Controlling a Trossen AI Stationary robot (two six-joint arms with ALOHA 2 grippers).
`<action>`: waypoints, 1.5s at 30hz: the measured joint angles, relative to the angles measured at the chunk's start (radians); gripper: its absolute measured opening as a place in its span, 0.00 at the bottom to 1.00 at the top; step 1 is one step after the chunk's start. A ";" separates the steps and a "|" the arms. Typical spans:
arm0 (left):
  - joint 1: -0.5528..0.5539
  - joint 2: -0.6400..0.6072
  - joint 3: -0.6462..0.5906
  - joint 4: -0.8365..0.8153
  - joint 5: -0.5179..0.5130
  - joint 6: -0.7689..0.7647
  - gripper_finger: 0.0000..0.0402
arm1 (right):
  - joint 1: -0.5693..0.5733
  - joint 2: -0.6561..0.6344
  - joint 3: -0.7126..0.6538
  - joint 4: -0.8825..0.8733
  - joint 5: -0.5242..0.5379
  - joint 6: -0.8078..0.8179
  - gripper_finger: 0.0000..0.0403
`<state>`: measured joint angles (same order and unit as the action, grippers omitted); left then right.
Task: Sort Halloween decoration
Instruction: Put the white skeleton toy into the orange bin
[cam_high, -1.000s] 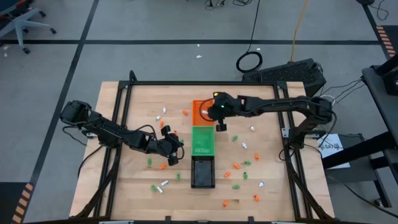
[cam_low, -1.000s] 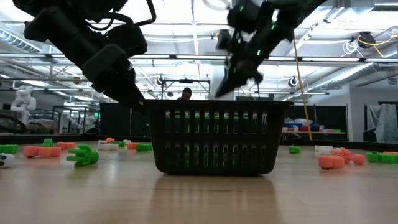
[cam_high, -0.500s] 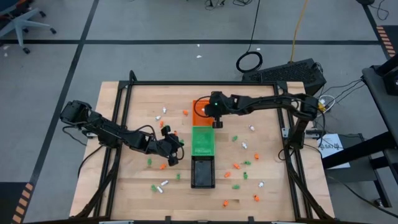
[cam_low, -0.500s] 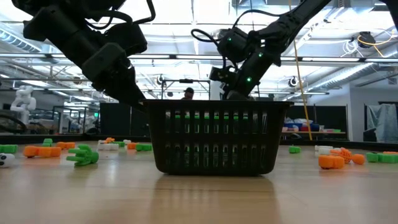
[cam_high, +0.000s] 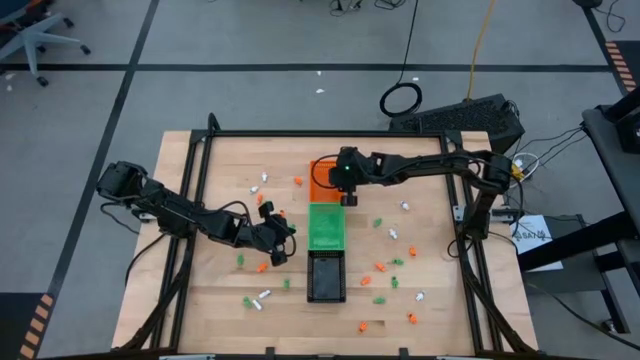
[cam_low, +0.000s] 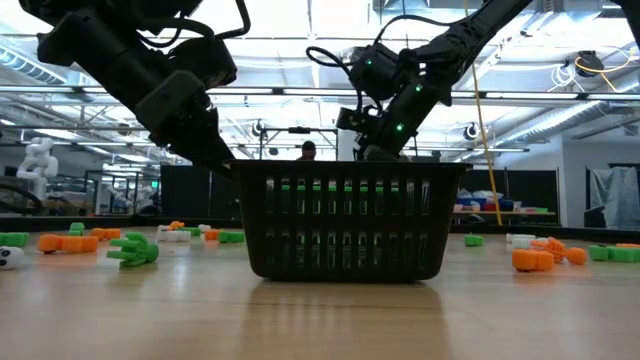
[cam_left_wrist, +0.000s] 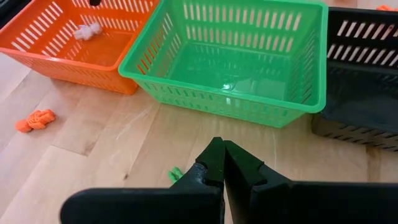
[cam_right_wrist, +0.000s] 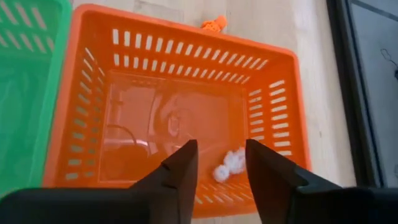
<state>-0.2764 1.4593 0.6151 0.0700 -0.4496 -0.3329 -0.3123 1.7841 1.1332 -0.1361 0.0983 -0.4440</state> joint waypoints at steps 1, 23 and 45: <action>0.000 0.000 0.000 0.000 0.000 -0.001 0.02 | 0.002 -0.010 0.000 -0.006 0.005 0.011 0.32; 0.003 -0.022 0.000 -0.296 0.065 -0.212 0.08 | 0.332 -0.337 -0.248 -0.042 -0.226 0.256 0.29; -0.024 -0.101 0.000 -0.416 0.187 -0.261 0.34 | 0.608 -0.262 -0.407 0.624 -0.042 0.264 0.29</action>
<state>-0.3007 1.3579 0.6155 -0.3464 -0.2630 -0.5944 0.2957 1.5226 0.7261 0.4878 0.0560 -0.1802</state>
